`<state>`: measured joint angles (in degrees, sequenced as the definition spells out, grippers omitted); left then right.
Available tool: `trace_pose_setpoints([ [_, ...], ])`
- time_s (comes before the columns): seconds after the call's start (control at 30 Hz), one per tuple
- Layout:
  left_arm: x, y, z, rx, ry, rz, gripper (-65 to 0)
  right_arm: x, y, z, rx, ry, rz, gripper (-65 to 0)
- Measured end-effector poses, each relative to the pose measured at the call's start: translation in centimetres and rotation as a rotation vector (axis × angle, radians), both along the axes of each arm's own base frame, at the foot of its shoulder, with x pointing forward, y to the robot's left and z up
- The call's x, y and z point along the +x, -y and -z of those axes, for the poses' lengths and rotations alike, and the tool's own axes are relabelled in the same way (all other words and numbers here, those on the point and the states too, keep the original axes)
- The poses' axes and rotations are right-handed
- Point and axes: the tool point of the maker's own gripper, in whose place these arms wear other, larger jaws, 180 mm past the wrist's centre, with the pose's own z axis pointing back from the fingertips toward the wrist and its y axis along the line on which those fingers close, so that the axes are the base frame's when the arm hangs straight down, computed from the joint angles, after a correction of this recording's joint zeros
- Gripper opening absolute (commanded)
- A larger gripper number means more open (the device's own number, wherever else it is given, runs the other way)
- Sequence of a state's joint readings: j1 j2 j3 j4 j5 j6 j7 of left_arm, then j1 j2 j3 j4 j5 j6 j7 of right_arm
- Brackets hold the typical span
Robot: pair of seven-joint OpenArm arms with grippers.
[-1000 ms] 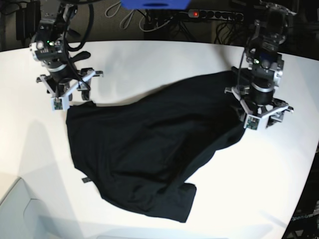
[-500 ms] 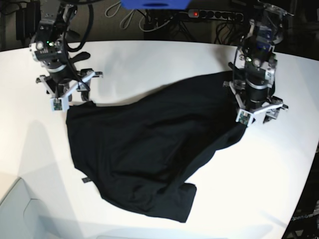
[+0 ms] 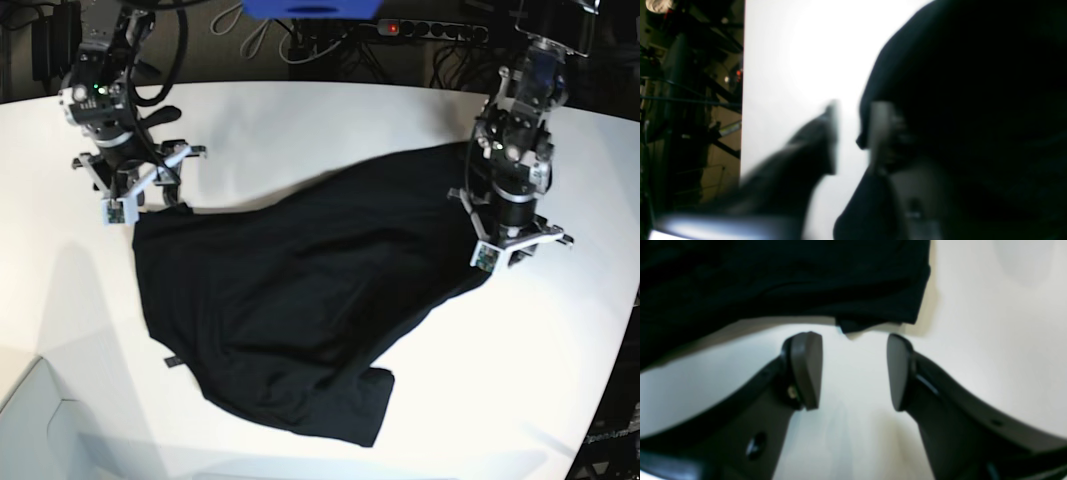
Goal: Layout the t-shirt on the table in an organized manner, then fold the t-shirt properly
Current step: 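Lower both grippers and grasp the shirt's edges again, then pull the shirt edges apart with both grippers to spread it flat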
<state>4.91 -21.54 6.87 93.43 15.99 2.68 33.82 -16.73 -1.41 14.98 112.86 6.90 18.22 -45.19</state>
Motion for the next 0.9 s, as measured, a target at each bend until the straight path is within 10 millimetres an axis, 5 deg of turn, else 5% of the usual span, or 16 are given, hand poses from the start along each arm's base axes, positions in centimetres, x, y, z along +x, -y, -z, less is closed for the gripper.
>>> trace_pose_setpoints([
  [0.2,1.8,0.7,-1.9,-0.025,0.058,-0.006,-65.0,0.1,-0.6,0.0,0.005,0.0,-0.018,-33.6],
  [0.53,4.6,-1.1,-6.0,-0.077,0.18,-0.101,-64.8,4.3,-7.1,-2.3,0.059,0.098,-0.196,-33.6],
  [0.77,6.9,-1.9,-6.6,-0.075,0.192,-0.124,-64.8,8.1,-8.0,4.4,0.101,-0.081,-0.208,-33.6],
  [0.9,8.6,-3.2,-6.1,-0.065,0.172,-0.155,-64.8,9.3,-7.4,6.3,0.101,-0.132,-0.21,-33.7],
])
